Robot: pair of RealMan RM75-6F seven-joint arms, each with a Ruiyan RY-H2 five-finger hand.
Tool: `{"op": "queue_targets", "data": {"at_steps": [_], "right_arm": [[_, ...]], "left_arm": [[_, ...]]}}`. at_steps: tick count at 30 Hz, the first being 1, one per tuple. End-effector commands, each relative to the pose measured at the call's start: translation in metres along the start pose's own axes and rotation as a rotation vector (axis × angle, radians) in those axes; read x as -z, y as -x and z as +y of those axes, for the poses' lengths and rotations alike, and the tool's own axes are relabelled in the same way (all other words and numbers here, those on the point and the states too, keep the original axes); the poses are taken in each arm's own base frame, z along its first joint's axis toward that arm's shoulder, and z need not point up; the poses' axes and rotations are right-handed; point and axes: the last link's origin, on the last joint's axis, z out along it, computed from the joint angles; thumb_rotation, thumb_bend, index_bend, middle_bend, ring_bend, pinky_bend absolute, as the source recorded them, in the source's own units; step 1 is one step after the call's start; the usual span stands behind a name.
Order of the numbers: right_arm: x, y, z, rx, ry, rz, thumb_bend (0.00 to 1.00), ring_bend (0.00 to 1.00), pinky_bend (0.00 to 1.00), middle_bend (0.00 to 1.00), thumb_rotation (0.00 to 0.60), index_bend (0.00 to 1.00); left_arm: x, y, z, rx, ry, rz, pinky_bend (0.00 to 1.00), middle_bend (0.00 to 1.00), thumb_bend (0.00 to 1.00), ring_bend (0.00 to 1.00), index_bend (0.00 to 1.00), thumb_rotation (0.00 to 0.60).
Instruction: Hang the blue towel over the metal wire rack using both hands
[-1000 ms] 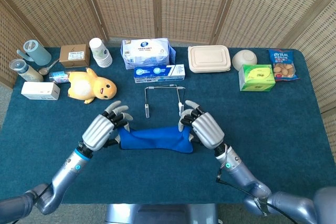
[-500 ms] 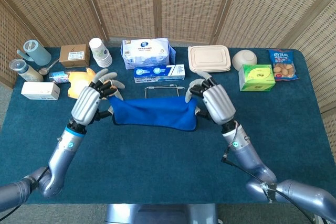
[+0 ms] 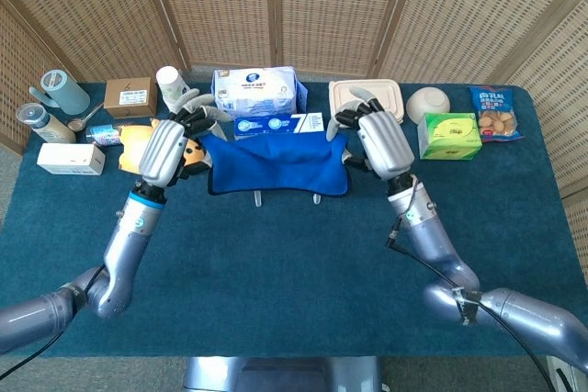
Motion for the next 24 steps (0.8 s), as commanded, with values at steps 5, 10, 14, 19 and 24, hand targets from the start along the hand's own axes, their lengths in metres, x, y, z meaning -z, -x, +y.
{"op": "queue_targets", "data": {"at_steps": [5, 10, 14, 19, 24], "right_arm": [[-0.017, -0.001, 0.006, -0.004, 0.026, 0.01, 0.47, 0.35, 0.17, 0.56, 0.6, 0.99], [-0.025, 0.0, 0.012, 0.004, 0.047, 0.007, 0.47, 0.35, 0.17, 0.56, 0.6, 0.99], [-0.029, 0.003, 0.017, 0.009, 0.063, 0.002, 0.47, 0.35, 0.17, 0.56, 0.6, 0.99], [-0.031, 0.009, 0.024, 0.016, 0.083, -0.011, 0.47, 0.35, 0.17, 0.56, 0.6, 0.99], [-0.031, 0.012, 0.027, 0.015, 0.092, -0.011, 0.47, 0.35, 0.17, 0.56, 0.6, 0.99]], "left_arm": [[-0.024, 0.007, 0.0, 0.018, -0.029, 0.014, 0.08, 0.39, 0.65, 0.2, 0.79, 0.6], [-0.035, 0.014, -0.005, 0.023, -0.049, 0.016, 0.07, 0.39, 0.65, 0.2, 0.79, 0.6], [-0.041, 0.021, -0.01, 0.012, -0.06, 0.01, 0.07, 0.39, 0.65, 0.2, 0.79, 0.6], [-0.046, 0.03, -0.018, 0.006, -0.08, -0.006, 0.07, 0.39, 0.64, 0.2, 0.79, 0.6], [-0.048, 0.036, -0.023, 0.016, -0.093, -0.008, 0.07, 0.39, 0.64, 0.2, 0.79, 0.6]]}}
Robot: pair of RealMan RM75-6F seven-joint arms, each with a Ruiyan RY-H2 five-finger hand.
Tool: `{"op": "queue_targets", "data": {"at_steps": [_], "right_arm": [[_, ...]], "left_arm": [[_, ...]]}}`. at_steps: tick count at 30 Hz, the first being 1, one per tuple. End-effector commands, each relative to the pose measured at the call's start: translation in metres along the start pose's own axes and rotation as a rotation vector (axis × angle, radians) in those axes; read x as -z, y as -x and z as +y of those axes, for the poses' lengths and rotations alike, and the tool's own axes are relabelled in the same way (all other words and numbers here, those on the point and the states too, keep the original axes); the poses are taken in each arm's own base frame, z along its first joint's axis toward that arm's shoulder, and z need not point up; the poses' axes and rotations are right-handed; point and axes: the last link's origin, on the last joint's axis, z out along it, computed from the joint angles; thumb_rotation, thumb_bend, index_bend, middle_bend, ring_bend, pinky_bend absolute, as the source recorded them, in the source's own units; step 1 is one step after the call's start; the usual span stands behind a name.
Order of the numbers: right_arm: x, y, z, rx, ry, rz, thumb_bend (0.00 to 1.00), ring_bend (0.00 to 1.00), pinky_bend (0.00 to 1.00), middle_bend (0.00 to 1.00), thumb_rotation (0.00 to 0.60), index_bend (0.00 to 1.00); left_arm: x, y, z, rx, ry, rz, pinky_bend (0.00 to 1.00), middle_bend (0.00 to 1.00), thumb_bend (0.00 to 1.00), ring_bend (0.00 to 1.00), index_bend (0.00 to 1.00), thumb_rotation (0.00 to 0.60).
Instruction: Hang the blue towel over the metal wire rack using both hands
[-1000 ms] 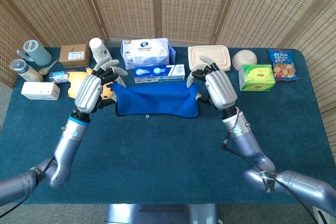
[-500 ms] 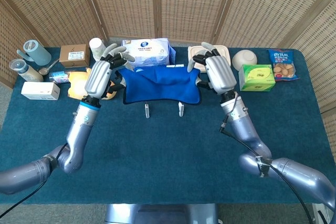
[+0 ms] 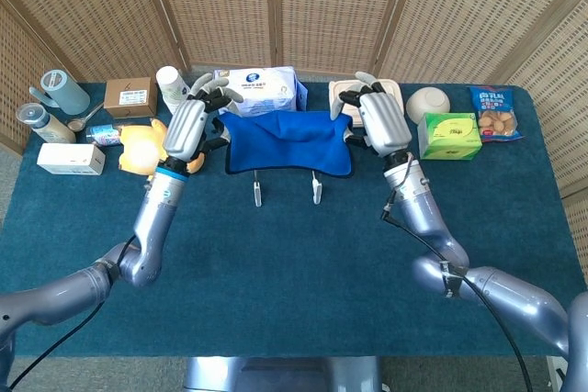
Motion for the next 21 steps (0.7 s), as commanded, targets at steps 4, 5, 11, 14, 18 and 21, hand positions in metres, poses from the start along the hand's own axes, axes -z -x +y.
{"op": "queue_targets", "data": {"at_steps": [4, 5, 11, 14, 18, 21], "right_arm": [[0.001, 0.006, 0.003, 0.005, 0.006, -0.009, 0.47, 0.35, 0.17, 0.56, 0.6, 0.99], [0.001, 0.007, 0.004, 0.004, 0.009, -0.013, 0.47, 0.35, 0.17, 0.56, 0.6, 0.99], [0.006, 0.016, 0.009, 0.002, 0.02, -0.032, 0.47, 0.35, 0.17, 0.55, 0.6, 0.99], [0.008, 0.019, 0.01, 0.004, 0.022, -0.038, 0.47, 0.35, 0.17, 0.55, 0.6, 0.99], [0.01, 0.024, 0.011, -0.001, 0.025, -0.043, 0.47, 0.35, 0.17, 0.56, 0.6, 0.99], [0.012, 0.027, 0.013, 0.0, 0.029, -0.051, 0.47, 0.35, 0.17, 0.56, 0.6, 0.99]], "left_arm": [[-0.002, 0.004, -0.007, -0.004, -0.013, -0.003, 0.06, 0.39, 0.64, 0.2, 0.79, 0.6], [-0.002, 0.005, -0.009, -0.001, -0.02, -0.005, 0.06, 0.39, 0.64, 0.2, 0.79, 0.6], [0.003, 0.01, -0.019, 0.022, -0.054, -0.01, 0.06, 0.39, 0.64, 0.2, 0.79, 0.6], [0.005, 0.01, -0.024, 0.037, -0.071, -0.008, 0.06, 0.39, 0.64, 0.2, 0.79, 0.6], [0.009, 0.012, -0.03, 0.034, -0.089, -0.014, 0.06, 0.39, 0.64, 0.2, 0.79, 0.6], [0.012, 0.013, -0.035, 0.037, -0.101, -0.017, 0.06, 0.39, 0.64, 0.2, 0.79, 0.6]]}}
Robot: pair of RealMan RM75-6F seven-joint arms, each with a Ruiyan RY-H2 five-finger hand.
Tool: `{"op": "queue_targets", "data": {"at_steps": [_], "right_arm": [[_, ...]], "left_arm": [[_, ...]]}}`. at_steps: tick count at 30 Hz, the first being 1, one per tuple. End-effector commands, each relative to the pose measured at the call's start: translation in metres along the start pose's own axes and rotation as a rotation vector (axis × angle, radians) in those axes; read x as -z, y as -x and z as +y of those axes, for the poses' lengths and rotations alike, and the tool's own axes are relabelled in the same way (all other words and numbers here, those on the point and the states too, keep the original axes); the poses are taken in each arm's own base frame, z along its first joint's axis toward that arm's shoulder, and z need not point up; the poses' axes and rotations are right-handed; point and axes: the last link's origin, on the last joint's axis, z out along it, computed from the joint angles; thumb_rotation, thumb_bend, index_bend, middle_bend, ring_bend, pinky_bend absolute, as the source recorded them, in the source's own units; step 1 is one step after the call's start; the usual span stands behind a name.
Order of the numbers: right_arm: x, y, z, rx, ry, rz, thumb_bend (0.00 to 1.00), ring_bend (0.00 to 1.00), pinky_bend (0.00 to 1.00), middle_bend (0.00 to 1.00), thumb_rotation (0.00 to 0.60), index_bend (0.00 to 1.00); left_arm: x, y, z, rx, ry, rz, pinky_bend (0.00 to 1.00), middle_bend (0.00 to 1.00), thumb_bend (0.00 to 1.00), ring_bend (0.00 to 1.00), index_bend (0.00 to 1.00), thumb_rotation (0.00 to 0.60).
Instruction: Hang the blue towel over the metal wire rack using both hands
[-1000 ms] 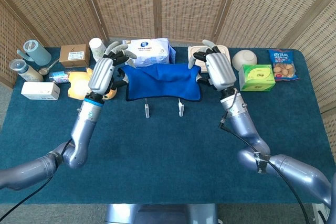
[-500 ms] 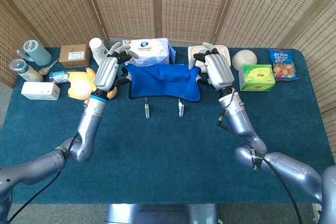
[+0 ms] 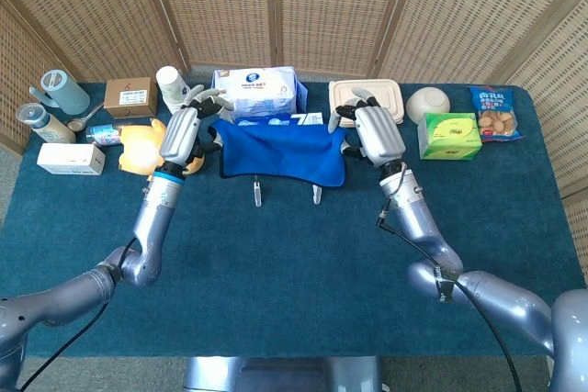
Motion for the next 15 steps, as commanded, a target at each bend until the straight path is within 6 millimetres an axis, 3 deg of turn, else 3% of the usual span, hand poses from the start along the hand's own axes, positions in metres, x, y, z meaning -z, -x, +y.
{"op": "queue_targets", "data": {"at_steps": [1, 15], "right_arm": [[0.001, 0.003, 0.002, 0.003, 0.003, -0.007, 0.47, 0.35, 0.17, 0.56, 0.6, 0.99], [0.005, 0.016, 0.008, 0.005, 0.01, -0.017, 0.47, 0.35, 0.17, 0.55, 0.6, 0.99]], "left_arm": [[0.002, 0.002, -0.004, 0.005, -0.01, -0.003, 0.06, 0.39, 0.64, 0.2, 0.79, 0.6], [0.005, 0.006, -0.012, 0.017, -0.031, -0.011, 0.04, 0.39, 0.62, 0.19, 0.79, 0.6]]}}
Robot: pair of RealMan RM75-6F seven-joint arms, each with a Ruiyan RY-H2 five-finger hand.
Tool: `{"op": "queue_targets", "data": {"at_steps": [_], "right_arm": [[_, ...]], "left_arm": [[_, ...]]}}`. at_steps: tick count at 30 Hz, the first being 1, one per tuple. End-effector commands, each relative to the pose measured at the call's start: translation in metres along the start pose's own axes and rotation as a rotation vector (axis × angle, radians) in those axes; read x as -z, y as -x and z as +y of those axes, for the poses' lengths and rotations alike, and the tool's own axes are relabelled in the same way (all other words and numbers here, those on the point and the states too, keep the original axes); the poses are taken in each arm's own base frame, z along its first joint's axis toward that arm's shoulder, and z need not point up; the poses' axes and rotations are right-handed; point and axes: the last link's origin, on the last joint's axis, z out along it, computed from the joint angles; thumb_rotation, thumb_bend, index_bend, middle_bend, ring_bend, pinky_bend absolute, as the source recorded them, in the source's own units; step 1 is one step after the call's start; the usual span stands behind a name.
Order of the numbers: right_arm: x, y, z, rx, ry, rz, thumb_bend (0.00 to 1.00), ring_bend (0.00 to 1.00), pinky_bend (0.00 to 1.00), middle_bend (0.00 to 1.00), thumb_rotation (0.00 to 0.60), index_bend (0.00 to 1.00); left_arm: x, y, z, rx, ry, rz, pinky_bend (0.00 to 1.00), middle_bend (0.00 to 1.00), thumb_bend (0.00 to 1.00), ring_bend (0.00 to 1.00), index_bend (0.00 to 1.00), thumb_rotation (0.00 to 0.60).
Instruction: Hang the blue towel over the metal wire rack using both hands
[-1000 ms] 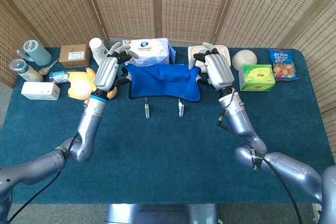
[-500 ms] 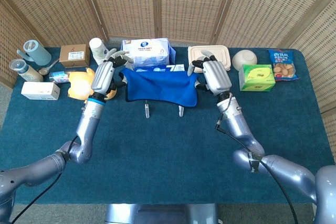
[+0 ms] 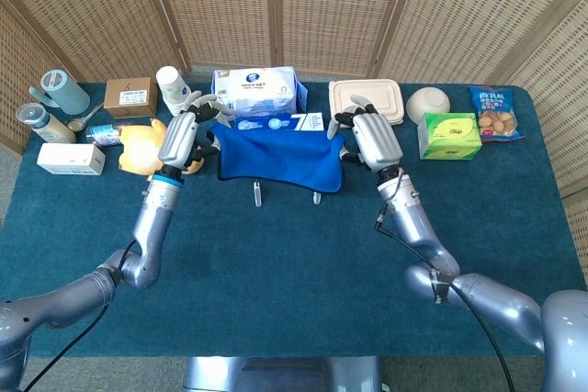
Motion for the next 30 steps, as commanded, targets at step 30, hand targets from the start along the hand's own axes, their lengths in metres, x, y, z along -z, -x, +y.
{"op": "queue_targets", "data": {"at_steps": [30], "right_arm": [[0.006, 0.007, 0.014, -0.004, 0.034, -0.008, 0.47, 0.35, 0.17, 0.55, 0.6, 0.99]], "left_arm": [[0.0, 0.01, -0.006, 0.007, -0.034, -0.013, 0.02, 0.39, 0.6, 0.19, 0.79, 0.6]]}}
